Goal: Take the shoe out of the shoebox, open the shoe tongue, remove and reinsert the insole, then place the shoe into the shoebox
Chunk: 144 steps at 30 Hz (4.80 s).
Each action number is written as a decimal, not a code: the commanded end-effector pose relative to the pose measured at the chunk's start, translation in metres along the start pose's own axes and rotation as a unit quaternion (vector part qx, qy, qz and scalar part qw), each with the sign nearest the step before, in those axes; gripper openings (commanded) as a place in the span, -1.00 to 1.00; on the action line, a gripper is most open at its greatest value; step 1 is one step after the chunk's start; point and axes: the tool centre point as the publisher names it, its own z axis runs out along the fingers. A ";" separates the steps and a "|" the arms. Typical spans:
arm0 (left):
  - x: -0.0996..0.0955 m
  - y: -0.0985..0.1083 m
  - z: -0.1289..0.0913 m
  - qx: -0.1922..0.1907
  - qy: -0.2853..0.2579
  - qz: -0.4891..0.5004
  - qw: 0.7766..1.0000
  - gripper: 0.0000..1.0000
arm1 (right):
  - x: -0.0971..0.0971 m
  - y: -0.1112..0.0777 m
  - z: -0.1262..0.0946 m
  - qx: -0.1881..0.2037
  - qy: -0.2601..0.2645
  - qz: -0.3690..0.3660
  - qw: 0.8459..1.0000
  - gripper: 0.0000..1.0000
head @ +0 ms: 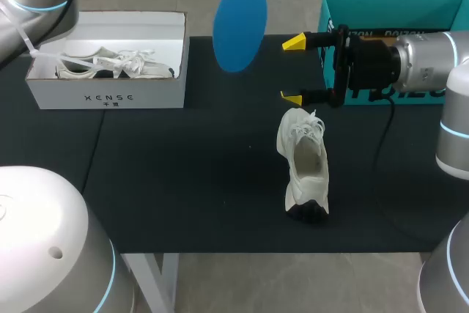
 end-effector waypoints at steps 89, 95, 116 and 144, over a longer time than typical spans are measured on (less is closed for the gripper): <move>0.050 0.179 0.038 -0.002 -0.100 0.578 0.810 -1.00 | 0.000 0.001 0.001 0.000 -0.001 0.001 1.000 1.00; 0.046 0.158 0.044 -0.018 -0.107 0.606 0.788 -1.00 | 0.000 0.001 0.001 0.000 -0.001 0.001 1.000 1.00; 0.016 0.139 0.104 -0.046 -0.069 0.655 0.751 -1.00 | 0.000 0.001 0.001 0.000 -0.001 0.001 1.000 1.00; 0.037 0.154 0.105 -0.065 -0.080 0.659 0.745 -1.00 | 0.000 0.001 0.001 0.000 -0.001 0.001 1.000 -1.00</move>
